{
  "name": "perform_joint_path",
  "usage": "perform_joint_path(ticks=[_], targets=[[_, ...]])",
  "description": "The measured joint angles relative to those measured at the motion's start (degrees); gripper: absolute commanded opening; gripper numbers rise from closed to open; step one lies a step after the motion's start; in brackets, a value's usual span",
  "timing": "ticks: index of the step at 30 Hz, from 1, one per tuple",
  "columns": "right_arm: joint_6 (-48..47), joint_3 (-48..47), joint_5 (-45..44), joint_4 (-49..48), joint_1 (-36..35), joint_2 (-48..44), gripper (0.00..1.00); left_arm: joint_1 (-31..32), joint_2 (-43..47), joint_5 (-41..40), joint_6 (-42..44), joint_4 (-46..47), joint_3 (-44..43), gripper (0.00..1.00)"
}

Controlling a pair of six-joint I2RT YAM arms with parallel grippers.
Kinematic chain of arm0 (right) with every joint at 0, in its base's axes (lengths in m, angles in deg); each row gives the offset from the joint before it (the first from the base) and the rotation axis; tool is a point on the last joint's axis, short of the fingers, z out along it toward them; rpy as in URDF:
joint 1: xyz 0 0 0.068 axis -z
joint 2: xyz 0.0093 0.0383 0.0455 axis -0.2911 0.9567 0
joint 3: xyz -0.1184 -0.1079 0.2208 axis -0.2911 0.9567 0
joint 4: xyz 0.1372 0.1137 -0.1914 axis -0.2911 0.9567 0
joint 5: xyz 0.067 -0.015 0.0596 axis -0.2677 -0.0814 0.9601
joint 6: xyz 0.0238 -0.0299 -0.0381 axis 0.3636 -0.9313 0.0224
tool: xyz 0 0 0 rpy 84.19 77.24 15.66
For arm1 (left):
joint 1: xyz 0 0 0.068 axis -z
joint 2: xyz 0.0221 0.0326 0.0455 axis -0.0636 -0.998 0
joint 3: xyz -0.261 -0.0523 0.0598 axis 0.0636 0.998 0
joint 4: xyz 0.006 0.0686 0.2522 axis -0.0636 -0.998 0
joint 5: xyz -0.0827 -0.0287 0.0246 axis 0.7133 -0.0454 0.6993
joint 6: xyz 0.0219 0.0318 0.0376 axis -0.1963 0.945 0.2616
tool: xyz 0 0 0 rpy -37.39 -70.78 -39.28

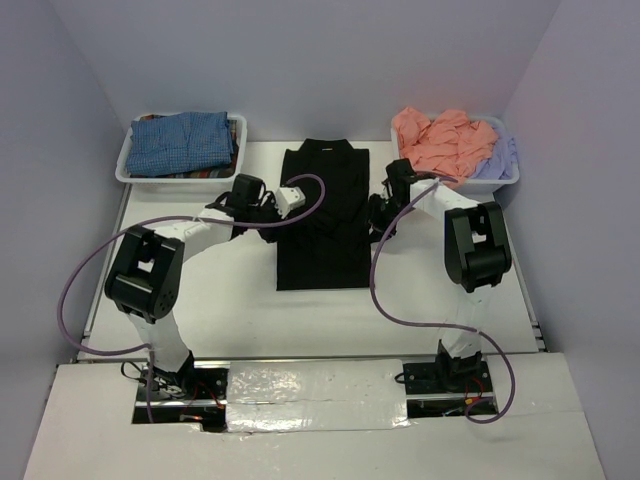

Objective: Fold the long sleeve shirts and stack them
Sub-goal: Fold the shirt

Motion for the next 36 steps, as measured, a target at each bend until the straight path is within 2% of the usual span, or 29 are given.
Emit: perform_joint_path(ticks=[3, 11, 15, 16, 20, 22, 27, 31, 36], targets=[[0.3, -1.7, -1.2, 0.5, 0.8, 1.0, 0.45, -0.5, -0.7, -2.5, -1.6, 0.5, 0.0, 0.5], [-2.3, -3.8, -7.1, 0.6, 1.4, -0.5, 0.42, -1.4, -0.7, -5.4, -3.5, 1.7, -1.4, 0.51], [-7.9, 3.5, -13.4, -0.5, -2.2, -11.1, 0.44, -1.4, -0.7, -5.7, -3.3, 0.8, -2.5, 0.55], [-9.2, 5.3, -14.6, -0.5, -4.2, -14.3, 0.48, -1.4, -0.7, -5.6, -3.0, 0.1, -3.0, 0.57], [-11.2, 8.8, -17.0, -1.4, -13.0, -22.0, 0.53, -1.5, -0.7, -1.9, 2.7, -3.6, -5.5, 0.73], [-9.7, 10.6, -15.3, -2.5, -13.4, -22.5, 0.53, -1.4, -0.7, 0.8, 7.3, -5.3, -6.4, 0.78], [-4.5, 16.1, -12.5, -3.0, -7.4, -20.7, 0.66, -1.3, -2.7, 4.7, 16.6, -10.9, -10.3, 0.82], [-2.0, 17.2, -9.2, -4.3, -7.2, -20.2, 0.68, -0.7, -6.8, 6.7, 22.6, -14.2, -14.4, 0.82], [0.3, 17.3, -5.8, -6.8, -7.5, -19.4, 0.67, 0.5, -8.7, 7.6, 28.3, -18.0, -14.6, 0.78]])
